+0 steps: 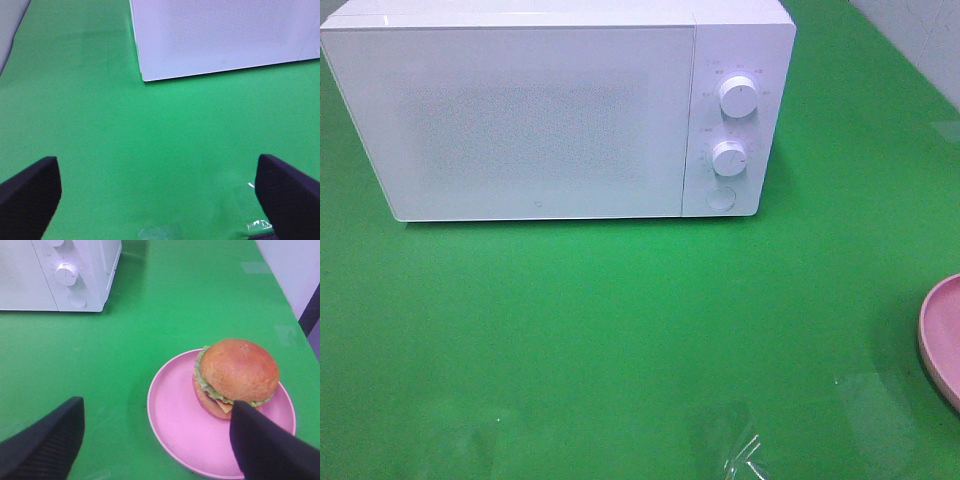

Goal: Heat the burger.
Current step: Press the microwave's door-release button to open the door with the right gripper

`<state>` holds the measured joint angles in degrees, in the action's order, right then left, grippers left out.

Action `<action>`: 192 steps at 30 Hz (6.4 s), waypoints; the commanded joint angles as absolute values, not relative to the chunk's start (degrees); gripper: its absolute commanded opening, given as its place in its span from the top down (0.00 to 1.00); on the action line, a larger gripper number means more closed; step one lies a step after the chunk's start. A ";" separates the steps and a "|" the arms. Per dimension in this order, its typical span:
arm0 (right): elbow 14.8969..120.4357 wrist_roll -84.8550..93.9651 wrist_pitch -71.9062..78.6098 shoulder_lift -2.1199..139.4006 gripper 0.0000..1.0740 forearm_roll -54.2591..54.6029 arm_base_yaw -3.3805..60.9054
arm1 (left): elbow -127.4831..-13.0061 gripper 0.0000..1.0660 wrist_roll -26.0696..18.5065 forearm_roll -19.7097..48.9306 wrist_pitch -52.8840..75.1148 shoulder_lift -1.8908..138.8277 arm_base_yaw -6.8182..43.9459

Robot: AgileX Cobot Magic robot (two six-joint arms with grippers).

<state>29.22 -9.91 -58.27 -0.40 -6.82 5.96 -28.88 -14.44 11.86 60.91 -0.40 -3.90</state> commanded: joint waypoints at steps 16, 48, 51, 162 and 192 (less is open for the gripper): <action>29.68 -10.26 -57.24 -1.66 0.30 -6.82 5.44 | -28.88 0.08 -14.44 12.15 60.16 -1.78 -3.61; 28.93 -10.49 -32.20 16.90 0.30 -6.82 5.61 | -28.88 0.08 -14.44 12.15 60.16 -1.78 -3.61; 26.70 -10.54 -26.93 19.08 0.30 -6.82 5.61 | -28.88 0.08 -14.44 12.15 60.16 -1.78 -3.61; 31.00 -21.43 62.40 102.96 0.60 48.47 45.09 | -28.88 0.08 -14.38 12.15 60.16 -1.43 -3.61; 31.57 -68.81 50.71 102.96 1.00 38.67 40.45 | -28.88 0.08 -14.38 12.15 60.16 -1.43 -3.61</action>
<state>30.65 -67.09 52.08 103.02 41.37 41.94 -28.88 -14.44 11.86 60.91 -0.40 -3.90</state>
